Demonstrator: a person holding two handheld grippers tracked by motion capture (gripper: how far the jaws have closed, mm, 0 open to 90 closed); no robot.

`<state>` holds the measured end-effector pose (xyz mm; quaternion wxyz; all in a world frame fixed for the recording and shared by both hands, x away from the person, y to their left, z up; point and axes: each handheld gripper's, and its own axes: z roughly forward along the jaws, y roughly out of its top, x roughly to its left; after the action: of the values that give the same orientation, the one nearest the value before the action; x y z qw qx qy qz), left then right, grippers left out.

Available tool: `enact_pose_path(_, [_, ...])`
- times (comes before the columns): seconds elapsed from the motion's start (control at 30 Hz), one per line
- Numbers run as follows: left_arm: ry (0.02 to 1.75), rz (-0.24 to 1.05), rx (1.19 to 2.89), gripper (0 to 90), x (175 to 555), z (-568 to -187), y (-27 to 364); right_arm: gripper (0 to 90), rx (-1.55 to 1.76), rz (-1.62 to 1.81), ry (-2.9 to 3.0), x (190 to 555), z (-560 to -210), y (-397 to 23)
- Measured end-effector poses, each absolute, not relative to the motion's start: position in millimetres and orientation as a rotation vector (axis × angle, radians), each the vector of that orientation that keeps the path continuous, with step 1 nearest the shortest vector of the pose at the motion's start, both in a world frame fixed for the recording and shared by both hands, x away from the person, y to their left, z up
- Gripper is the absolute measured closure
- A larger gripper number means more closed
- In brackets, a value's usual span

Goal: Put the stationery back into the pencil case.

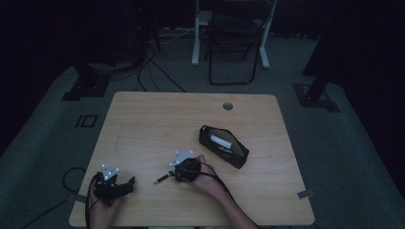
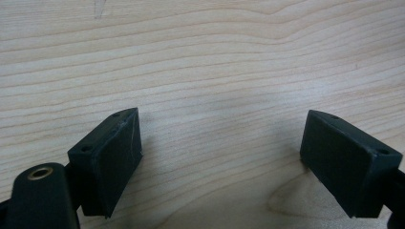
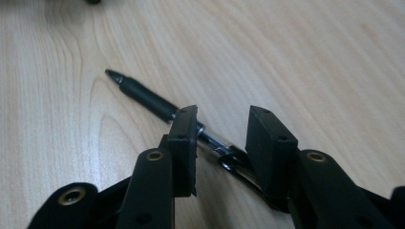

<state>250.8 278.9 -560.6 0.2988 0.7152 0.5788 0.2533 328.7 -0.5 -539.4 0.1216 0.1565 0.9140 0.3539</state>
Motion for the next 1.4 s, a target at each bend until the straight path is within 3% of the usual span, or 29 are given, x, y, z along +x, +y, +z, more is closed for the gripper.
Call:
enact_pose_path(0.6, [1.537,0.673,1.899,14.4,251,-561,279,79.0,0.448,0.973,2.722,330,-546,11])
enact_pose_path(1.0, [1.538,0.673,1.900,14.4,251,-561,279,79.9,0.489,0.940,2.656,327,-544,2])
enact_pose_path(1.4, [1.535,0.675,1.901,14.4,251,-561,279,79.9,0.552,0.995,2.524,332,-504,-35])
